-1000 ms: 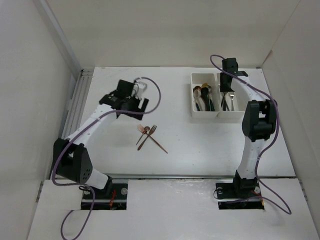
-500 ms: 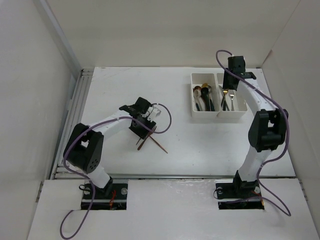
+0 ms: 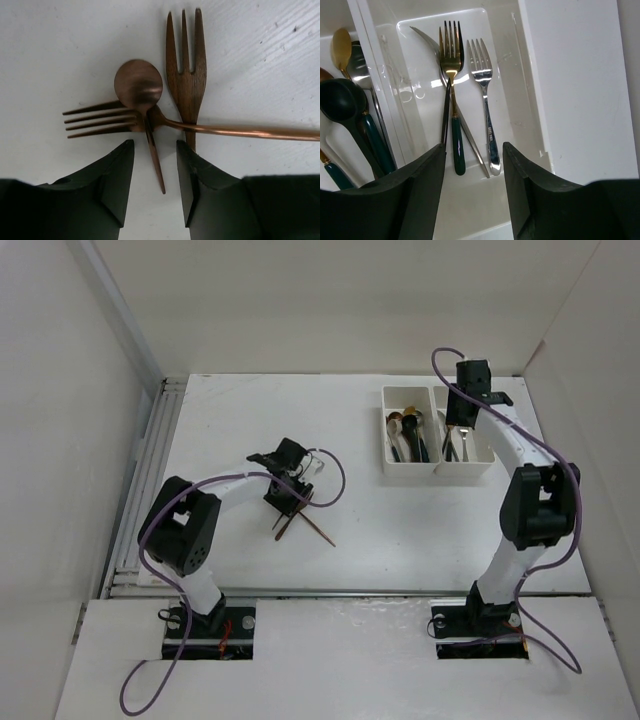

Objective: Sort the eating utensils into containers

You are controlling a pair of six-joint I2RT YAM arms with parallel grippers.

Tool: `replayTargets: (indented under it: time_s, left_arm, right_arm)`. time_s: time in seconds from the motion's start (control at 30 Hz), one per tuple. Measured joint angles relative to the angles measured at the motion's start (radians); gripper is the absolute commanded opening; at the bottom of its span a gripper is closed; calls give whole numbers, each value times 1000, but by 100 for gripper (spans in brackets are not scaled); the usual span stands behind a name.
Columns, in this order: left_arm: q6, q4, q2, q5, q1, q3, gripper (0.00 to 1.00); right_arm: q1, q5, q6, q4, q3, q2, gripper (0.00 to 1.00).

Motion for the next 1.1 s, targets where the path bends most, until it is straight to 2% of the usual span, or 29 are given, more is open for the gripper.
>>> replayTargets:
  time_s: [0.13, 0.2, 0.23, 0.27, 0.63, 0.9, 0.97, 1.03, 1.1]
  left_arm:
    - [-3, 6, 10, 5, 2, 8, 35]
    - [-4, 2, 16, 10, 2, 13, 26]
    - [-8, -2, 19, 17, 2, 18, 7]
    - [-10, -2, 24, 16, 2, 21, 0]
    - [-34, -72, 69, 46, 43, 97, 0]
    - [-53, -164, 34, 89, 111, 319, 0]
    - [-60, -177, -5, 103, 110, 380, 0]
    - [-71, -185, -47, 117, 113, 442, 0]
    - [-91, -184, -92, 132, 116, 493, 0]
  right_arm:
    - [0, -3, -1, 5, -13, -18, 55]
    - [0, -4, -1, 8, -14, -31, 55]
    - [0, -4, -1, 14, -15, -37, 55]
    - [0, -4, -1, 18, -16, -44, 55]
    - [0, -7, -1, 30, -31, -87, 56]
    - [70, -36, 11, 29, -40, -169, 56]
    - [105, -91, 31, 31, -39, -203, 60]
    - [139, -190, 68, 54, -49, -249, 80]
    - [172, -327, 117, 132, -90, -311, 88]
